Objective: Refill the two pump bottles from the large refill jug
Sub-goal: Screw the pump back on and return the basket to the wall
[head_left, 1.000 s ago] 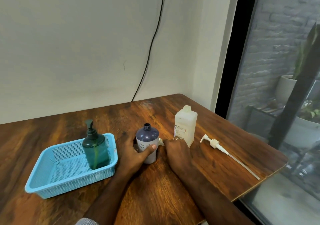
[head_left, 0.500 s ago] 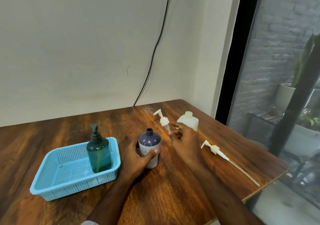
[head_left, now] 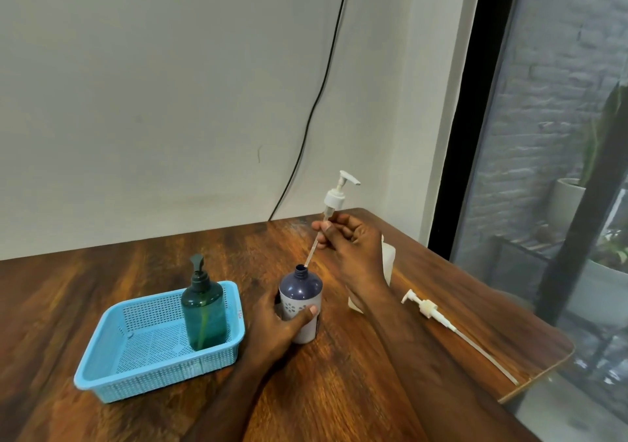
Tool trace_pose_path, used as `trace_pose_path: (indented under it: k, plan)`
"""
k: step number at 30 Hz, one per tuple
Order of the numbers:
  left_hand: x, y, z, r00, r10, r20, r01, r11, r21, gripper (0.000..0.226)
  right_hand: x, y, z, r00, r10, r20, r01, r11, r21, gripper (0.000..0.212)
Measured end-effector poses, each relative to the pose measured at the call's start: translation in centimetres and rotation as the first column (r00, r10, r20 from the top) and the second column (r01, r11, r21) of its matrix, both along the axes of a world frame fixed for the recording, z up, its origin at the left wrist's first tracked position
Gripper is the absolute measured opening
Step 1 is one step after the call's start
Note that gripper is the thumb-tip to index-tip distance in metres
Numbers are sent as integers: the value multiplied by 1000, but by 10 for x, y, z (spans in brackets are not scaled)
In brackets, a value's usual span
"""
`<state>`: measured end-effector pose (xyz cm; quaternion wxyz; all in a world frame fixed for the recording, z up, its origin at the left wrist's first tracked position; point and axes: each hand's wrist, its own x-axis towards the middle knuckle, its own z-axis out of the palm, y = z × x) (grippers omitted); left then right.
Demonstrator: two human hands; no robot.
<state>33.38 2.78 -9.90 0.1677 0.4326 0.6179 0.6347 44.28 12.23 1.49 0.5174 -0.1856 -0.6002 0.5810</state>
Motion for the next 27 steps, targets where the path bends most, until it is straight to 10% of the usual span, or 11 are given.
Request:
trace_pose_path:
  k: [14,27]
  plan:
    - [4,-3,7,993,42,-106,-32,995,92,60,-8,2,-42,933,-47,358,1,992,128,9]
    - [4,-4,8,996,52,-75,-42,992,120,58,-10,6,-57,943,-45,328,13,995,97,10]
